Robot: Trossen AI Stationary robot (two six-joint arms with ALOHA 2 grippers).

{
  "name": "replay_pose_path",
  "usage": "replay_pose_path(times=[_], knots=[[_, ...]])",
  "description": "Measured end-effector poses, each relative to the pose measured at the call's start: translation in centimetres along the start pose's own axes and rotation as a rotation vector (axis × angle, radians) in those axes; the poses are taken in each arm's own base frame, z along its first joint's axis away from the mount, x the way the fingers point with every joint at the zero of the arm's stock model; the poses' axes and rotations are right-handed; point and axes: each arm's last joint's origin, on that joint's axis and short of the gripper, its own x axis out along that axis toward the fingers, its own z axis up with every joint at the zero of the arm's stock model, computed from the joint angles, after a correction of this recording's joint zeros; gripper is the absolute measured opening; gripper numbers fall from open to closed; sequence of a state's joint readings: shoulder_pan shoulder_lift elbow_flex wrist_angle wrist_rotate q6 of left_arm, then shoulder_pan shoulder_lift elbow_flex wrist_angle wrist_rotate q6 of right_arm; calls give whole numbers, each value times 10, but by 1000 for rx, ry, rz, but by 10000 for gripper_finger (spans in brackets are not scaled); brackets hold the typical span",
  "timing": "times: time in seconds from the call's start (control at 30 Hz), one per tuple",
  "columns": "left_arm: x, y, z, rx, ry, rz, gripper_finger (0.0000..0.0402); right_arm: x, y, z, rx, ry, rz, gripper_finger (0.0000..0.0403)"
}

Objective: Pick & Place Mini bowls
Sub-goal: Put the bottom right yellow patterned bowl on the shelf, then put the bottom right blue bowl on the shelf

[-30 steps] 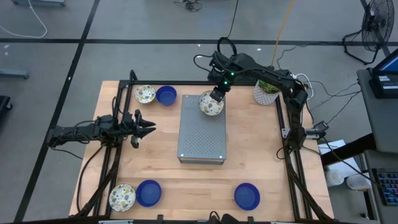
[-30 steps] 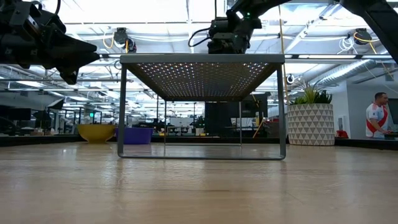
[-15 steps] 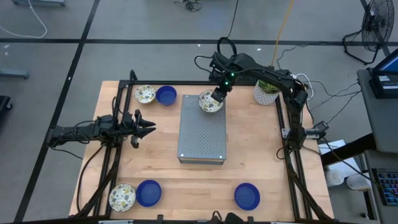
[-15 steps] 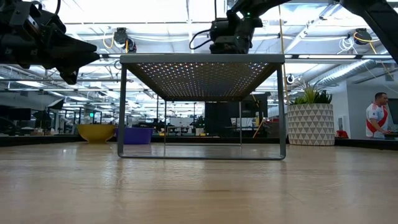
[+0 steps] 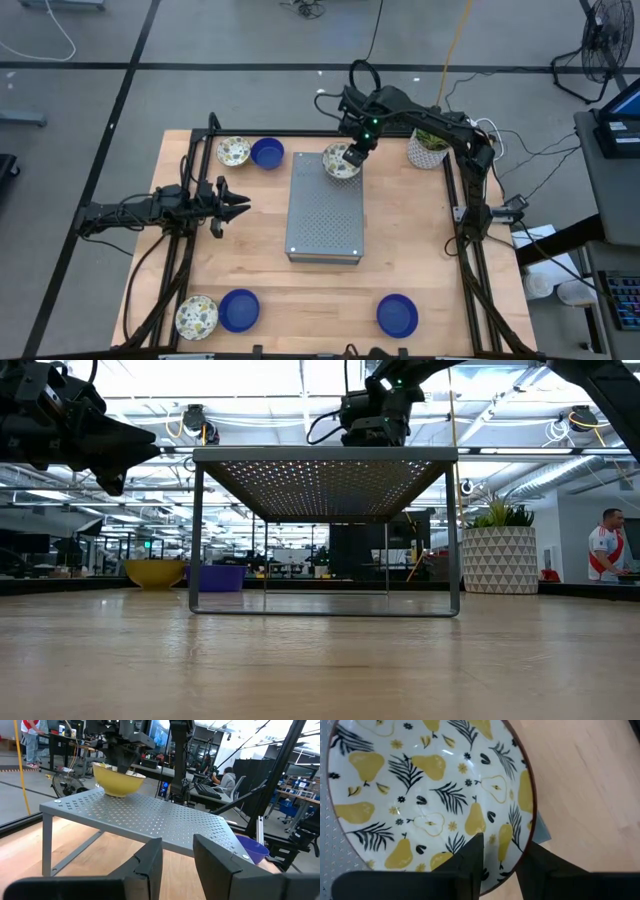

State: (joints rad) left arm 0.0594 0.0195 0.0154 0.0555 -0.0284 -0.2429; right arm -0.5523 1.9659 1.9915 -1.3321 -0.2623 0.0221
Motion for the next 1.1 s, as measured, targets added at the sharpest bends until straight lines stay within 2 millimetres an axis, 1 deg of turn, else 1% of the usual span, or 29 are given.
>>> replay_pose_path(times=[0.33,0.47,0.63,0.8,0.9,1.1], knots=[[0,0,0,0,0,0,113,3,11,-3,-26,29,5,79],[0,0,0,0,0,0,113,3,12,-3,-29,30,4,89],[0,0,0,0,0,0,113,3,12,-2,-32,20,4,114],[0,0,0,0,0,0,113,-11,16,-4,-48,-45,4,147],[0,0,0,0,0,0,113,-23,17,-7,-58,-99,-1,160],[0,0,0,0,0,0,113,-55,26,-18,-94,-216,-13,165]])
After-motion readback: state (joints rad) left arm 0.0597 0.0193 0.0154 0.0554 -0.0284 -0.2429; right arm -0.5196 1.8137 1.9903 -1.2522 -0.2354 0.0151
